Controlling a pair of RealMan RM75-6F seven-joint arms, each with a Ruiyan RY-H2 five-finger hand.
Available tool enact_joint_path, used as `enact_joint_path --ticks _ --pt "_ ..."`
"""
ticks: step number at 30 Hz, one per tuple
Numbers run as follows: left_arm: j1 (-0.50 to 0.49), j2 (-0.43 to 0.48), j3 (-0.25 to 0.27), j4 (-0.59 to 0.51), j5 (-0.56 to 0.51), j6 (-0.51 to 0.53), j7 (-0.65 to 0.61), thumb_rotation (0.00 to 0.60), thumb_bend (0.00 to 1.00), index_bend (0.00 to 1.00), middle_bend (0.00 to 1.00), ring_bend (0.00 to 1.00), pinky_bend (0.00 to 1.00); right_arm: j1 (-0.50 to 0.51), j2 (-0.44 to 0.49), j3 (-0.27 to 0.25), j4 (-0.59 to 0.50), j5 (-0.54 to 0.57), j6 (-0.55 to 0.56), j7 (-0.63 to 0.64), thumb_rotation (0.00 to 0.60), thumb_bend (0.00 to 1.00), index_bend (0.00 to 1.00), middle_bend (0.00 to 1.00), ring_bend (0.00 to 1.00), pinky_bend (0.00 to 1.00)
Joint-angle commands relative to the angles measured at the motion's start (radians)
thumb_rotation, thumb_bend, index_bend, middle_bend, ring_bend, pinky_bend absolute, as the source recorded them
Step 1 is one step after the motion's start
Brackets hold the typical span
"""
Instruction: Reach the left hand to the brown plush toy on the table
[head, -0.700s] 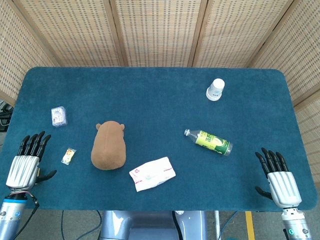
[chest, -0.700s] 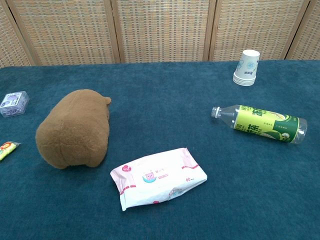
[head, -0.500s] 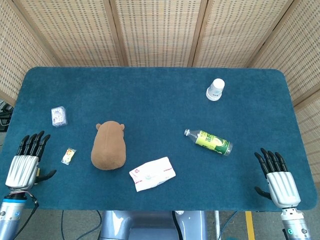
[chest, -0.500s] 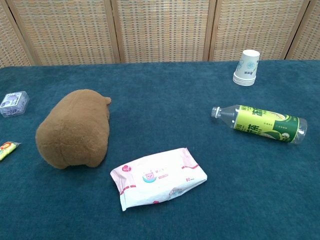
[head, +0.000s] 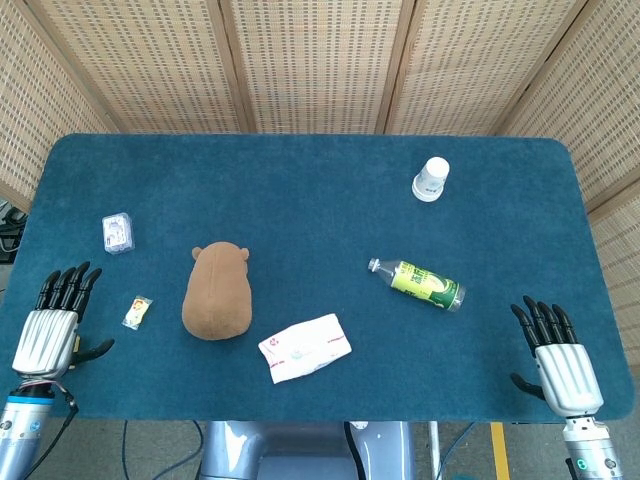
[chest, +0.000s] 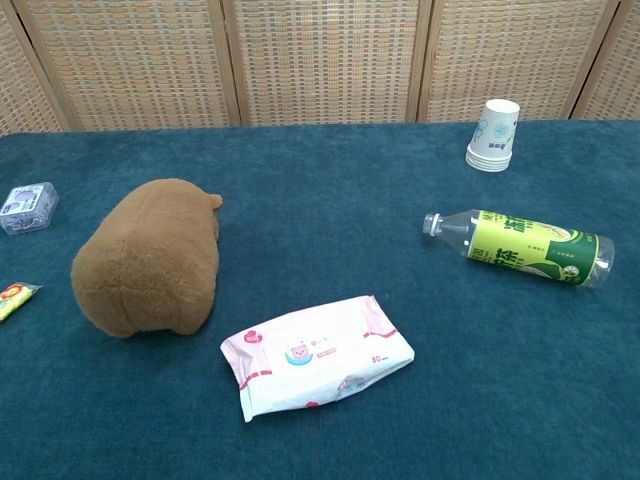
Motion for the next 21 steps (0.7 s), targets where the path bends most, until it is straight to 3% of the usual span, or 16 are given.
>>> enact_joint_path --ticks 1,12,18,21 --pt "-0.001 0.002 0.000 -0.003 -0.001 -0.001 -0.005 0.600 0.00 0.00 0.00 0.00 0.00 0.000 0.000 -0.001 0.001 0.000 -0.002 0.000 0.600 0.08 0.00 0.00 0.00 0.00" --pt "-0.009 0.005 -0.013 -0.011 -0.018 -0.014 -0.021 0.600 0.00 0.00 0.00 0.00 0.00 0.002 0.000 -0.005 0.002 -0.003 -0.007 0.004 0.600 0.08 0.00 0.00 0.00 0.00" --pt "-0.060 0.037 -0.063 -0.040 -0.104 -0.104 -0.040 0.600 0.01 0.00 0.00 0.00 0.00 0.003 -0.002 -0.004 0.006 0.004 -0.013 0.007 0.600 0.08 0.00 0.00 0.00 0.00" --pt "-0.104 0.065 -0.104 -0.072 -0.160 -0.169 -0.049 0.600 0.08 0.00 0.00 0.00 0.00 0.006 -0.005 -0.004 0.011 0.010 -0.022 0.009 0.600 0.08 0.00 0.00 0.00 0.00"
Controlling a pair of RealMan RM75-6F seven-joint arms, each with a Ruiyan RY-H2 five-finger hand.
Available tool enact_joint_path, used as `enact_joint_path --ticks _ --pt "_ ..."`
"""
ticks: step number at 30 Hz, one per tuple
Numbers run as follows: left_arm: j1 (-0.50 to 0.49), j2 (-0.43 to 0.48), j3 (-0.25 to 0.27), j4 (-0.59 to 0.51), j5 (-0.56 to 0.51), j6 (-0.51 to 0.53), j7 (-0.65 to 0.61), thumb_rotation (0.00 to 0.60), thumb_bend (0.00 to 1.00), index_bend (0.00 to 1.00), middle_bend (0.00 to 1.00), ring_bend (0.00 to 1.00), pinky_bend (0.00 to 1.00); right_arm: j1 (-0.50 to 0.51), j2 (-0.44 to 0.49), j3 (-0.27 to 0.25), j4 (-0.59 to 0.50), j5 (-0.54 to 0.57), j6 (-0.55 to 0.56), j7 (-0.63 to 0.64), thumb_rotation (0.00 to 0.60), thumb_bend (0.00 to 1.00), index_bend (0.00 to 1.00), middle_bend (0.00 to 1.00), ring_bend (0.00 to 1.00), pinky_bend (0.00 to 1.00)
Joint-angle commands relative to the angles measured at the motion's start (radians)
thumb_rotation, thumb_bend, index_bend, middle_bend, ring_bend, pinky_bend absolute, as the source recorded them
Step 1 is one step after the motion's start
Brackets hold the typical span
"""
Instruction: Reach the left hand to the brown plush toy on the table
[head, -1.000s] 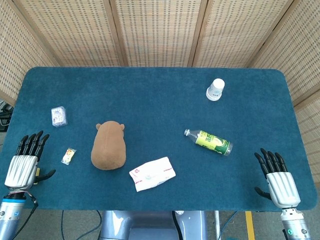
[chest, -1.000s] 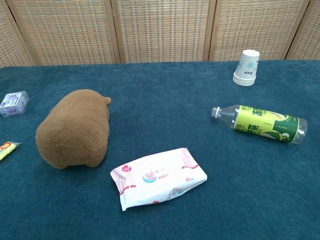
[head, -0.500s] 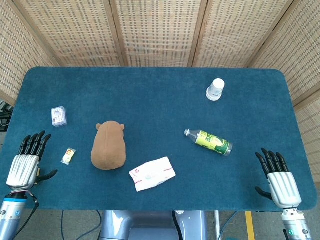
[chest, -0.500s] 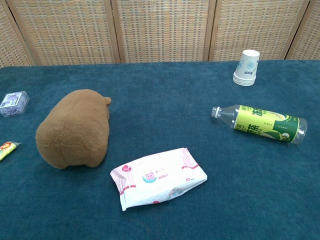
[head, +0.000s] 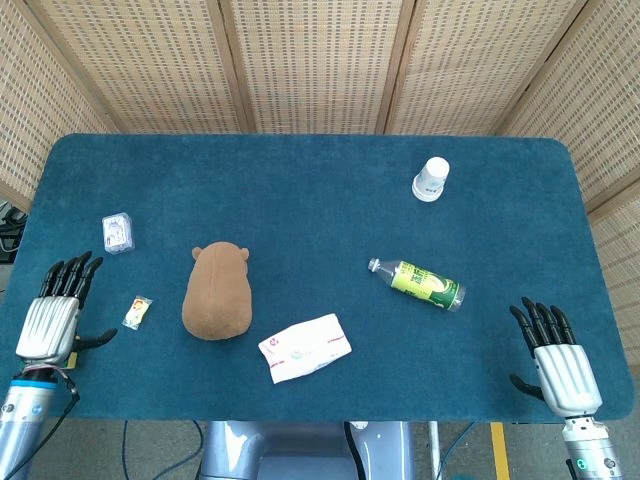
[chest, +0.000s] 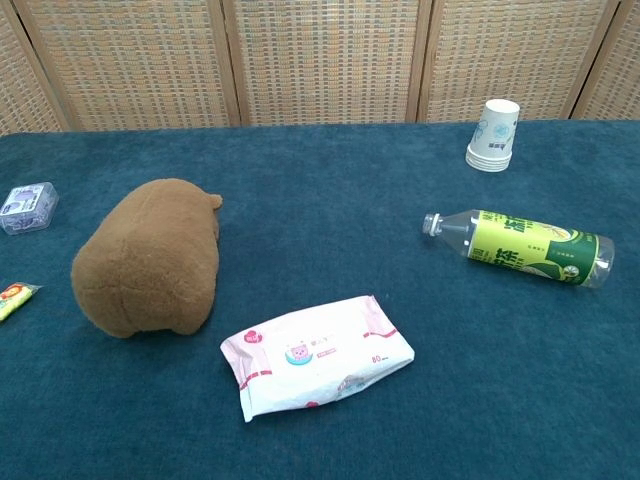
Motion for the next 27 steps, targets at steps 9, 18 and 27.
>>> enact_joint_path --ticks 9,18,27 --pt "-0.234 0.130 -0.190 -0.053 -0.363 -0.399 -0.099 0.600 0.21 0.26 0.00 0.00 0.00 0.009 -0.017 0.002 0.030 0.023 -0.030 0.006 0.600 0.08 0.00 0.00 0.00 0.00" --pt "-0.445 0.085 -0.205 0.117 -0.685 -0.679 -0.071 0.600 0.29 0.40 0.00 0.00 0.00 0.013 -0.027 0.010 0.051 0.045 -0.042 0.018 0.600 0.08 0.00 0.00 0.00 0.00" --pt "-0.607 -0.031 -0.154 0.276 -0.907 -0.763 -0.004 0.600 0.32 0.42 0.00 0.00 0.00 0.019 -0.037 0.014 0.077 0.066 -0.062 0.030 0.600 0.08 0.00 0.00 0.00 0.00"
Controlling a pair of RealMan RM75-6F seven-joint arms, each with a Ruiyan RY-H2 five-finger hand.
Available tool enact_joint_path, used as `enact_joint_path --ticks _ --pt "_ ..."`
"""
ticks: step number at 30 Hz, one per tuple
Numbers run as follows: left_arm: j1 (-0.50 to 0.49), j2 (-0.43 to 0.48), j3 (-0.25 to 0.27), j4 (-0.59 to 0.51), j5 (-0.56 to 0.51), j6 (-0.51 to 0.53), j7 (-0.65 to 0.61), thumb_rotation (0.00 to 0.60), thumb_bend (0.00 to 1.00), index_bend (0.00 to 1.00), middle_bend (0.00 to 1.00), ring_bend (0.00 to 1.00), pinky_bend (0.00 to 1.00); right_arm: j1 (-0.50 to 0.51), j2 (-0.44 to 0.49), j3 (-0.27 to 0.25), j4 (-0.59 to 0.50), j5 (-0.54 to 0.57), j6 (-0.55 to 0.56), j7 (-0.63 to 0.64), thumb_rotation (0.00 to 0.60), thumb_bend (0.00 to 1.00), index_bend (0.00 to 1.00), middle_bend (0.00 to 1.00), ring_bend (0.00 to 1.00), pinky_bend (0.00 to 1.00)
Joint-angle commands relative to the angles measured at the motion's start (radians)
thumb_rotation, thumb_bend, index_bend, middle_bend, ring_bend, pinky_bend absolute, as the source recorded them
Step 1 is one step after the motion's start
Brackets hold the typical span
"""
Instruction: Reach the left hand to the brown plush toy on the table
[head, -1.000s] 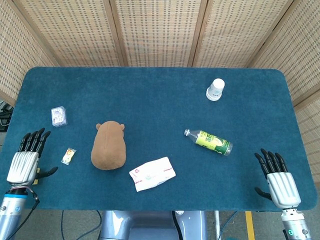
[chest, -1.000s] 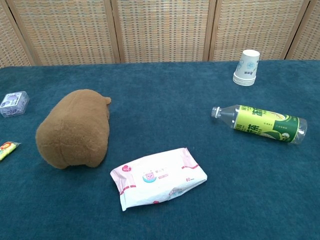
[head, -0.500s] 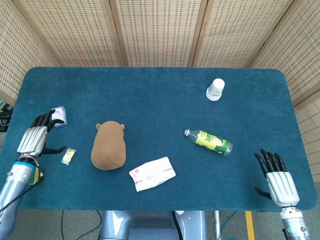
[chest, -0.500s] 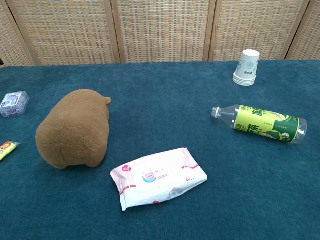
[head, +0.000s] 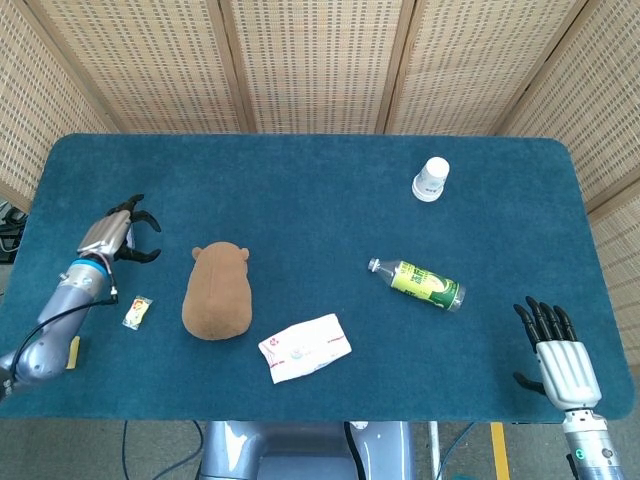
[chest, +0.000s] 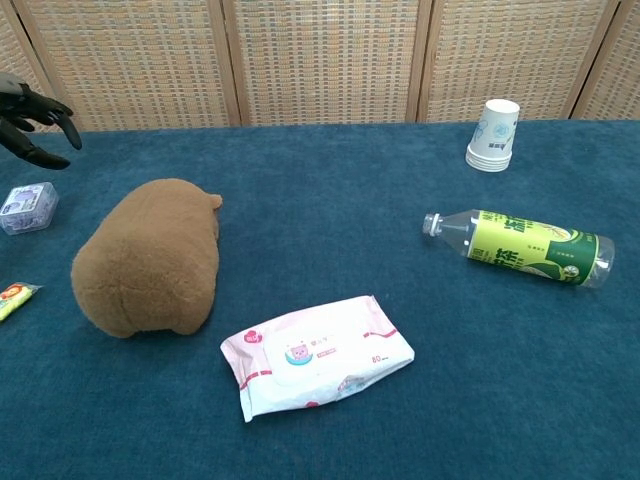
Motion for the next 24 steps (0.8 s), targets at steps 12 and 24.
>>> enact_joint_path --ticks 12,24 --pt "-0.186 -0.136 0.113 0.168 -0.261 -0.094 0.066 0.600 0.36 0.45 0.00 0.00 0.00 0.003 -0.012 0.004 0.027 0.012 -0.005 0.015 0.600 0.08 0.00 0.00 0.00 0.00" --pt "-0.216 -0.180 0.128 0.212 -0.269 -0.111 0.025 0.600 0.37 0.47 0.00 0.00 0.00 0.005 -0.021 0.002 0.042 0.011 -0.008 0.019 0.600 0.08 0.00 0.00 0.00 0.00"
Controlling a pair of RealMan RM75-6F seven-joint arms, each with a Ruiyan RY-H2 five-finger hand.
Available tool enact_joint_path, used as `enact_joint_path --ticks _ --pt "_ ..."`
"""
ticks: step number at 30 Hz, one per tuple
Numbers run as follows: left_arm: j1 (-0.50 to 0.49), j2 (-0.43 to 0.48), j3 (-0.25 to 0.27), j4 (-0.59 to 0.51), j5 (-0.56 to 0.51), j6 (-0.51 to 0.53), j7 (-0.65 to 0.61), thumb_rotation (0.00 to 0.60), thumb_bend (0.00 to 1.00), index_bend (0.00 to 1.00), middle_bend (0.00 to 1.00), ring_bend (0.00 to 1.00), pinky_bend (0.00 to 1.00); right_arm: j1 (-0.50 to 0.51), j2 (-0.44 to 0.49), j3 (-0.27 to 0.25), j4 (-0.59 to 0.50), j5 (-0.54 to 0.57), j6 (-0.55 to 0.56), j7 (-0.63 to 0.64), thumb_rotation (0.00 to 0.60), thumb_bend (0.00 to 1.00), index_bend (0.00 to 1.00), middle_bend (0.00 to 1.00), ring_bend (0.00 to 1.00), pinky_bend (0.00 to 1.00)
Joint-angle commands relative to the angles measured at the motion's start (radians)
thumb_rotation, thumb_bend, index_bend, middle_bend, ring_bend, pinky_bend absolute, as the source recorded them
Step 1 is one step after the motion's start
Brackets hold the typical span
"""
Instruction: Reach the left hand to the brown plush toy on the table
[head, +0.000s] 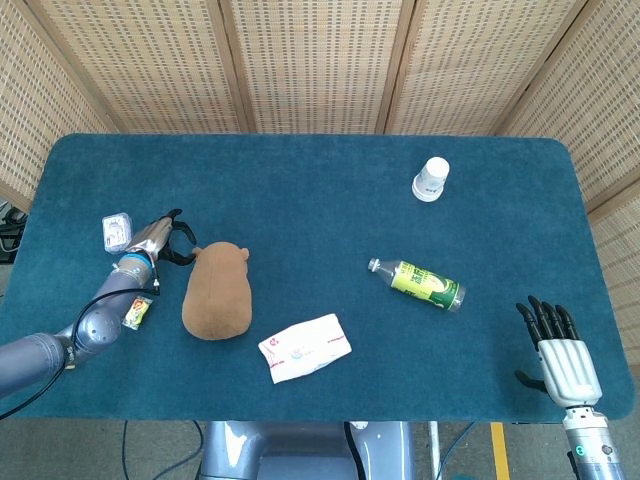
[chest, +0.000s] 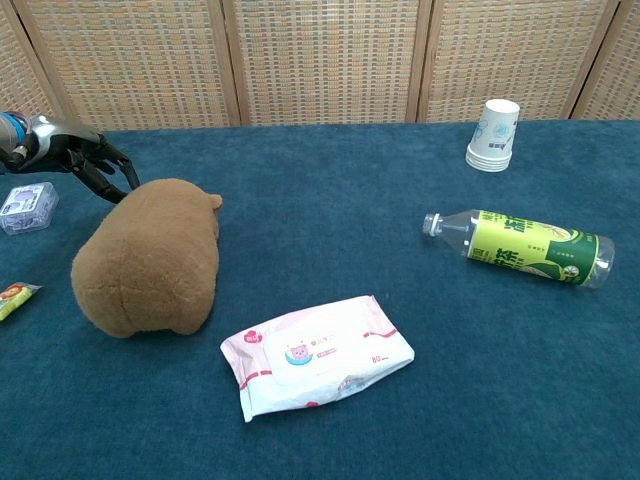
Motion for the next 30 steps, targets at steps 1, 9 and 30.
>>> enact_joint_path --ticks 1,9,30 --pt "-0.001 -0.007 -0.003 0.004 0.007 -0.005 -0.017 0.600 0.37 0.47 0.00 0.00 0.00 0.001 -0.001 -0.001 0.001 -0.001 -0.001 -0.002 0.600 0.08 0.00 0.00 0.00 0.00" --pt "0.000 -0.002 -0.003 -0.005 0.033 -0.023 -0.053 0.600 0.38 0.48 0.00 0.00 0.00 0.000 -0.004 -0.002 0.001 0.000 0.000 -0.005 0.600 0.08 0.00 0.00 0.00 0.00" --pt "0.001 -0.011 0.013 -0.005 0.066 -0.026 -0.104 0.600 0.48 0.57 0.00 0.00 0.00 -0.003 -0.001 -0.003 -0.001 -0.013 0.018 0.003 0.600 0.08 0.00 0.00 0.00 0.00"
